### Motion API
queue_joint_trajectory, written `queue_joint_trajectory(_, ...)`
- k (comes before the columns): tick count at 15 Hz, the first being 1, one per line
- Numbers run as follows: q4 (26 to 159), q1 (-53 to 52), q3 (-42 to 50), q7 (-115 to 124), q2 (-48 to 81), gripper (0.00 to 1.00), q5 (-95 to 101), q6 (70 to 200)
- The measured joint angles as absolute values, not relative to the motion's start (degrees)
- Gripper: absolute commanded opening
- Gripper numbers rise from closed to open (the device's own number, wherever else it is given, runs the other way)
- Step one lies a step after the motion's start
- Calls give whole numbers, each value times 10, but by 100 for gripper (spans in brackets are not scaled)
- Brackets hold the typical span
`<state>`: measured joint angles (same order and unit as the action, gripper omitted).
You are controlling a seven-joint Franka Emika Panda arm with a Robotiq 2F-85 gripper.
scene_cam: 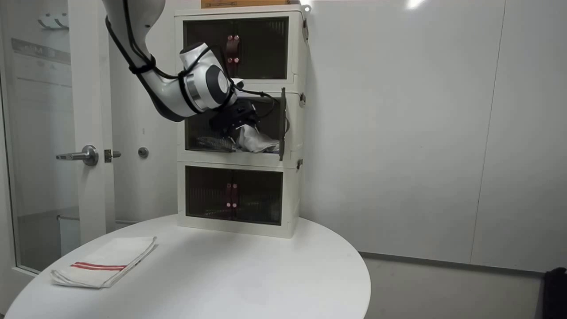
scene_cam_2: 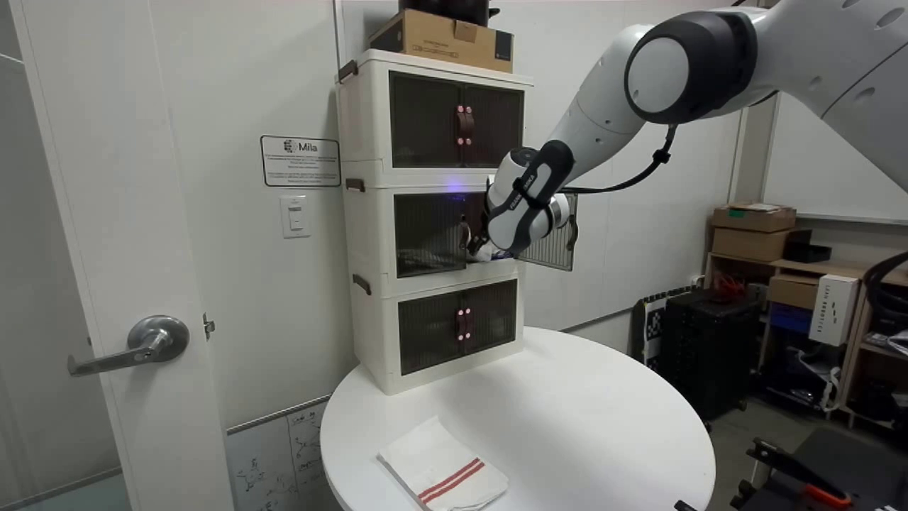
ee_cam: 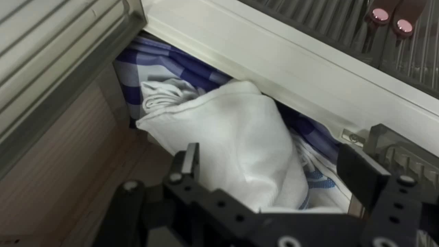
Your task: Remove one towel from the middle cabinet and place it on the table.
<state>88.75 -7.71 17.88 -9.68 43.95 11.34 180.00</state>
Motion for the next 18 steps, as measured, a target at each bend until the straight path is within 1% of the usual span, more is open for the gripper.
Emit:
queue_joint_trajectory(1, 880, -78, 179, -94, 445, 93, 113, 1801)
queue_joint_trajectory(2, 873, -78, 179, -92, 450, 93, 113, 1802)
queue_joint_trajectory(3, 865, -78, 179, -91, 457, 89, 113, 1804)
queue_joint_trajectory(4, 859, -78, 179, -90, 465, 69, 113, 1808)
queue_joint_trajectory(5, 852, -78, 179, -89, 473, 68, 113, 1811)
queue_joint_trajectory(12, 817, -79, 184, -88, 529, 15, 111, 1864)
queue_joint_trajectory(13, 817, -80, 186, -88, 532, 10, 111, 1872)
queue_joint_trajectory(14, 816, -81, 188, -88, 533, 9, 109, 1877)
queue_joint_trajectory(15, 816, -81, 189, -88, 534, 5, 108, 1880)
queue_joint_trajectory(17, 816, -84, 195, -88, 535, 7, 104, 1888)
queue_joint_trajectory(18, 816, -85, 200, -88, 534, 10, 102, 1894)
